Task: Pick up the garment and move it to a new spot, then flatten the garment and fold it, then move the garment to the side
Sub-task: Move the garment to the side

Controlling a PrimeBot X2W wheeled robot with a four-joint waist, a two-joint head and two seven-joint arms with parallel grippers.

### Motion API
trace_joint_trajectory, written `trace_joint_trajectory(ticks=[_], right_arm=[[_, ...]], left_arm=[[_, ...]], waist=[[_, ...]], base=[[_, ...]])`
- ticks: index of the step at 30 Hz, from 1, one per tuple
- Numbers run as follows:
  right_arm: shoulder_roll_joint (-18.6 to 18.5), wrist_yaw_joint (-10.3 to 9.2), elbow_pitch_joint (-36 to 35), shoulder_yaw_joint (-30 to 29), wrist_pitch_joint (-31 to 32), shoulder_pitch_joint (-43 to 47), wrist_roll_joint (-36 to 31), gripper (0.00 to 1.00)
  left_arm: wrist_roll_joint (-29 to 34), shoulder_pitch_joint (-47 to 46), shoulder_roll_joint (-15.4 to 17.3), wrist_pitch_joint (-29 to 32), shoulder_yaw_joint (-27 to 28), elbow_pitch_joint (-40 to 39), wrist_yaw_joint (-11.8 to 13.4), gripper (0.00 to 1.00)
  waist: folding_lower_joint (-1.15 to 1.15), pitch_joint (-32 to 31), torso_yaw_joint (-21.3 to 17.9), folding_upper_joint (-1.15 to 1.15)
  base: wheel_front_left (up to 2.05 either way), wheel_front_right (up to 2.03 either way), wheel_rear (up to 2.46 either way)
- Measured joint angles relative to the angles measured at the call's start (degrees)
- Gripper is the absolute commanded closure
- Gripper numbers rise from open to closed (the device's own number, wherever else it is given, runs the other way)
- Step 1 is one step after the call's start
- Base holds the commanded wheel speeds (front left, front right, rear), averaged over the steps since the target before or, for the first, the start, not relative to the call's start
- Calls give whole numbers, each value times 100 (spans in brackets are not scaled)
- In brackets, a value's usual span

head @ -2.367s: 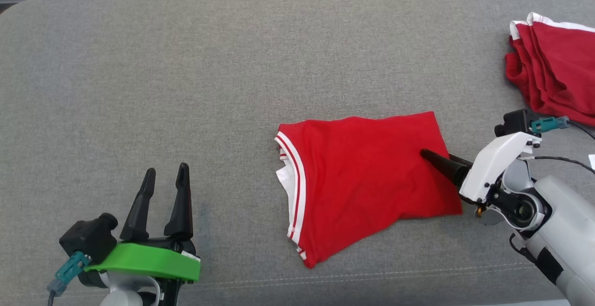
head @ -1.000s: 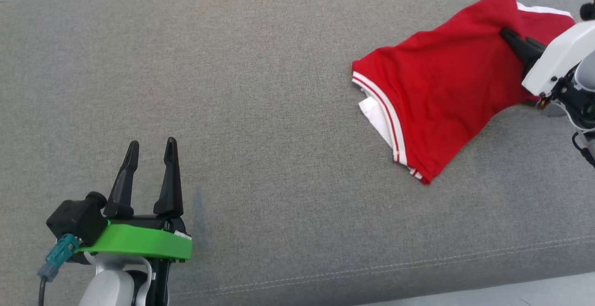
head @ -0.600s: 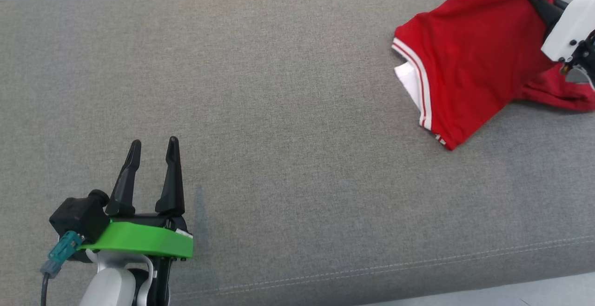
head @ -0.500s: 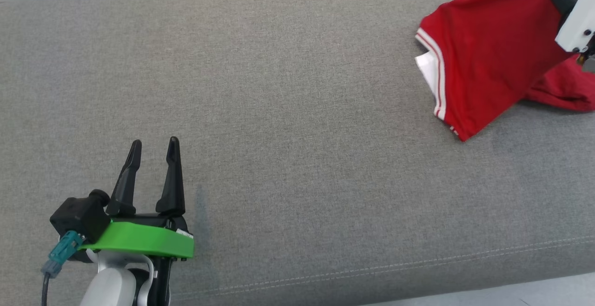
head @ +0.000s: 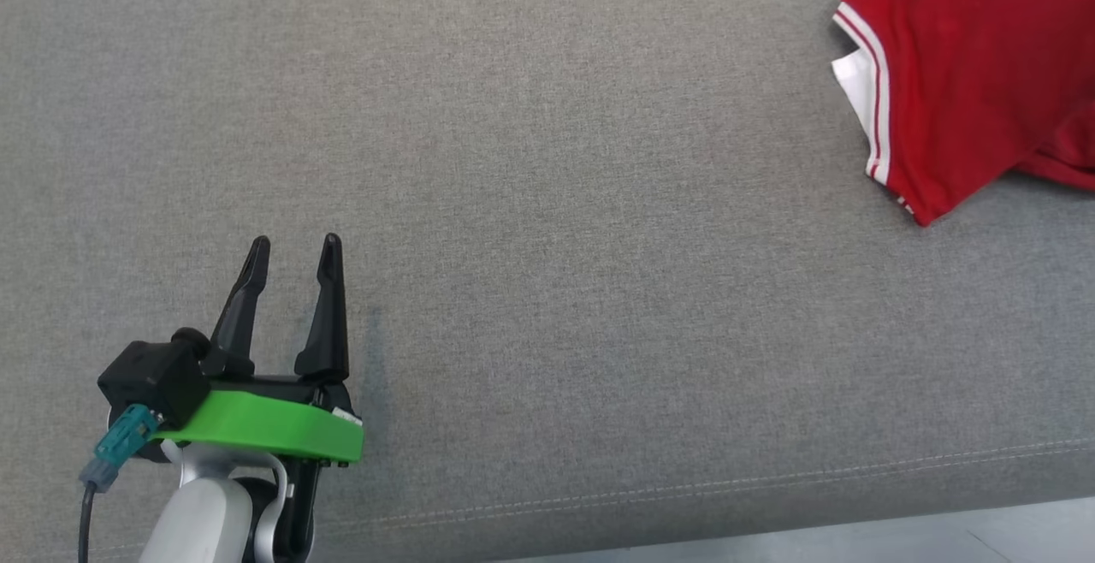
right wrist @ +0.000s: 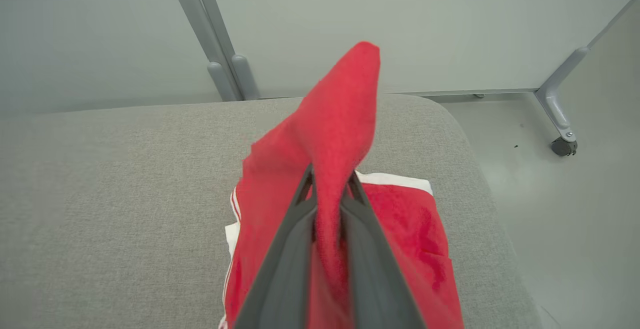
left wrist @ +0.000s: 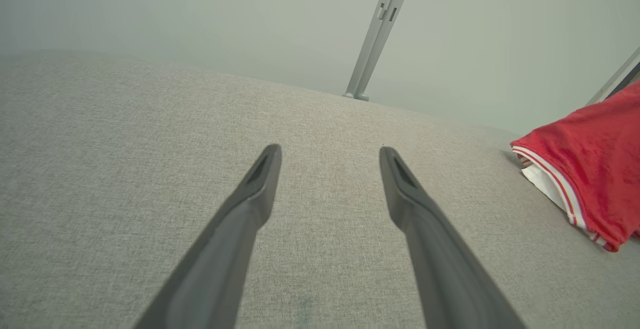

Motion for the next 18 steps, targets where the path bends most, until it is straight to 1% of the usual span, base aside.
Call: trace_joint_trajectory(ticks=[5,13,15,18], right_arm=[[-282,-14,245,-11,-78,-96,-132,100],[-442,-269,594,89,-470,-90,-599,100],[-436,-334,688,78,-588,-67,-621,100],[-380,-457,869,23,-839,-43,-625,100]], left_arm=[[38,-28,41,57,-2,-90,4,0],[127,-211,113,153,-10,-263,10,0],[142,-218,120,198,-9,-312,55,0],[202,-227,159,202,19,-380,59,0]], waist=[[0,204,70,0],[0,567,156,0],[0,660,171,0],[0,799,181,0]], base=[[0,0,0],[0,0,0],[0,0,0],[0,0,0]])
